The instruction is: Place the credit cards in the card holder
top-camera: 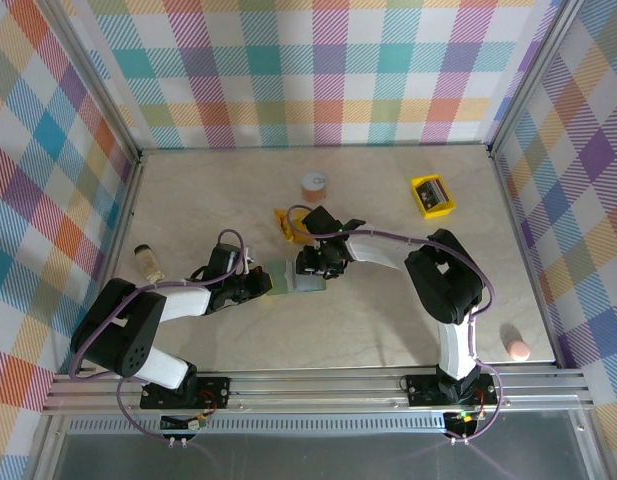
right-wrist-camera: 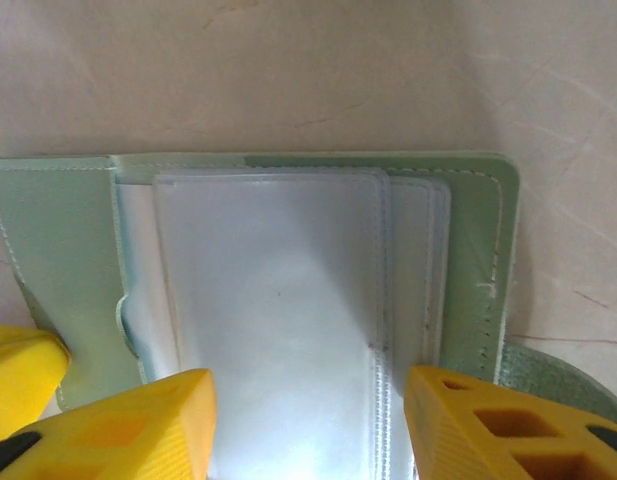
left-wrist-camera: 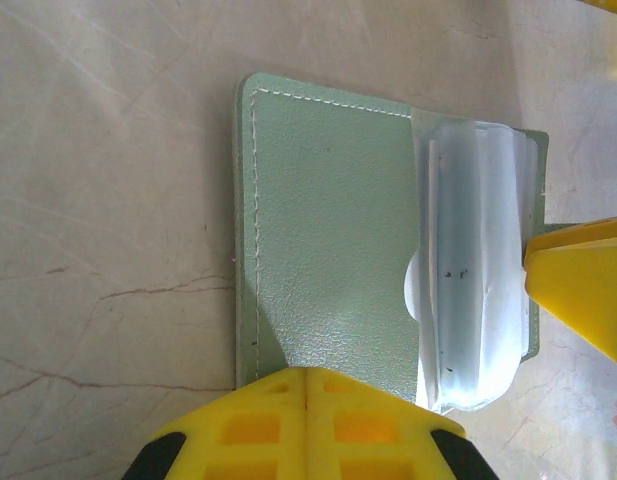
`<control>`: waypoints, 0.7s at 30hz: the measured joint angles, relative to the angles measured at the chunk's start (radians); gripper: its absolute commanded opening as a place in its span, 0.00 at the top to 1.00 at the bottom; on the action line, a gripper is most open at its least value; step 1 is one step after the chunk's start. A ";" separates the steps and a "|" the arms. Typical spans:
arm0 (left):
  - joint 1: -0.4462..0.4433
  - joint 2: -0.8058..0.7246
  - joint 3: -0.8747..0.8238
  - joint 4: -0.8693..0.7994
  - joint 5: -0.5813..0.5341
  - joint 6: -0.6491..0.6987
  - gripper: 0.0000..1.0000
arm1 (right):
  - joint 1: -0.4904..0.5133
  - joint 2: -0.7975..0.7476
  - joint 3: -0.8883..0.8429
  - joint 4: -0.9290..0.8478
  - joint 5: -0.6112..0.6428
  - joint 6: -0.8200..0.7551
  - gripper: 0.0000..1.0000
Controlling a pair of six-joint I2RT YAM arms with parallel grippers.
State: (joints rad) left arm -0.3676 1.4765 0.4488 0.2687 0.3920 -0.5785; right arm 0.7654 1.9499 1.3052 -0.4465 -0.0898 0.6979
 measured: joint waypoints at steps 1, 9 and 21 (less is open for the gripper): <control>0.000 0.000 0.000 0.000 0.000 0.000 0.98 | 0.000 0.002 0.002 0.002 -0.002 -0.003 0.47; 0.000 0.000 0.000 0.000 0.000 0.000 0.98 | 0.000 0.012 0.007 0.013 -0.031 -0.007 0.49; 0.000 0.000 0.001 0.000 0.000 0.000 0.98 | 0.005 0.012 0.007 0.020 -0.045 -0.023 0.52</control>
State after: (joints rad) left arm -0.3676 1.4765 0.4496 0.2684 0.3923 -0.5785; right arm 0.7704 1.9617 1.3121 -0.4267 -0.1345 0.6750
